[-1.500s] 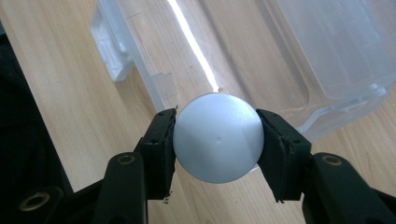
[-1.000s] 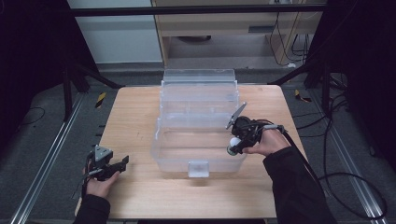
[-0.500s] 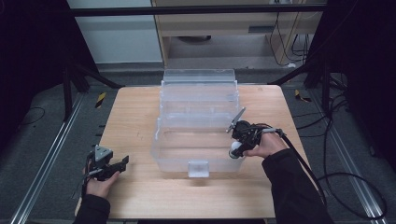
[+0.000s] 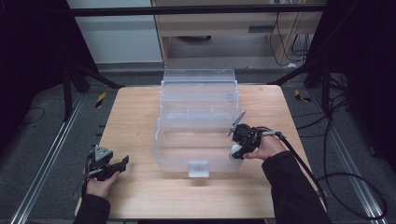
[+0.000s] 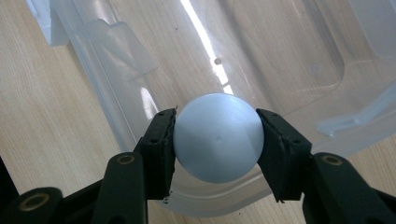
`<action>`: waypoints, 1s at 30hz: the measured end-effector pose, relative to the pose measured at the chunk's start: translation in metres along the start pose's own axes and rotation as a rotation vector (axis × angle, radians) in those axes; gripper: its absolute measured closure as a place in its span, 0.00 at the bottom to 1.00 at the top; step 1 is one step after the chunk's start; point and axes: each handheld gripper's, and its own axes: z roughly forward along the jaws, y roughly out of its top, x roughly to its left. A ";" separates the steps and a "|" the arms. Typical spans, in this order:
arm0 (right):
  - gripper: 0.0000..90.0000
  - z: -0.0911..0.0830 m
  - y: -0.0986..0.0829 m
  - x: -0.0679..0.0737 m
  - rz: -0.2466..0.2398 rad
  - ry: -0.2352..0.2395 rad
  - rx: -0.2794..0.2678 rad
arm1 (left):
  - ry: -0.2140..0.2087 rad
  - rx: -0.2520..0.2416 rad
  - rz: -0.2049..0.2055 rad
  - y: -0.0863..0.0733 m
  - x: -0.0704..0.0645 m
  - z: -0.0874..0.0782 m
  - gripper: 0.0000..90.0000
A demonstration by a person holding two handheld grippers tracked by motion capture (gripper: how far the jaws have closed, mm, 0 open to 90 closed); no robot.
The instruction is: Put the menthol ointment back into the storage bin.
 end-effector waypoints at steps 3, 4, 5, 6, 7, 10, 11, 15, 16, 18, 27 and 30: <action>0.56 0.002 0.000 0.001 0.001 -0.001 0.004 | 0.001 0.000 0.000 0.000 0.000 0.000 0.34; 0.56 0.004 0.000 0.001 -0.007 0.003 -0.001 | 0.000 0.000 0.000 0.000 0.000 0.000 0.34; 0.56 0.005 -0.001 0.001 -0.011 0.001 -0.001 | 0.000 -0.001 0.000 0.000 0.000 0.000 0.34; 0.56 0.006 -0.001 0.001 -0.007 0.002 -0.001 | 0.000 0.000 0.000 0.000 0.000 0.000 0.34; 0.56 0.007 -0.001 0.001 -0.010 0.000 0.000 | 0.000 0.000 0.000 0.000 0.000 0.000 0.34; 0.56 0.008 -0.001 0.001 -0.020 0.002 -0.001 | 0.000 0.000 0.000 0.000 0.000 0.000 0.34; 0.56 0.010 -0.001 0.002 -0.013 -0.002 0.004 | 0.000 -0.001 0.000 0.000 0.000 0.000 0.34; 0.56 0.011 -0.001 0.001 -0.005 0.005 0.001 | 0.000 -0.001 -0.001 0.000 0.000 0.000 0.34; 0.56 0.011 -0.002 0.001 -0.004 0.004 -0.002 | 0.000 0.000 0.000 0.000 0.000 0.000 0.34; 0.56 0.011 -0.002 0.001 -0.005 0.004 -0.005 | 0.000 0.000 0.000 0.000 0.000 0.000 0.34; 0.53 0.011 -0.002 0.001 -0.010 -0.002 -0.015 | 0.000 0.000 0.000 0.000 0.000 0.000 0.34; 0.53 0.010 -0.002 0.002 -0.004 -0.004 -0.017 | 0.000 0.001 0.001 0.000 0.000 0.000 0.34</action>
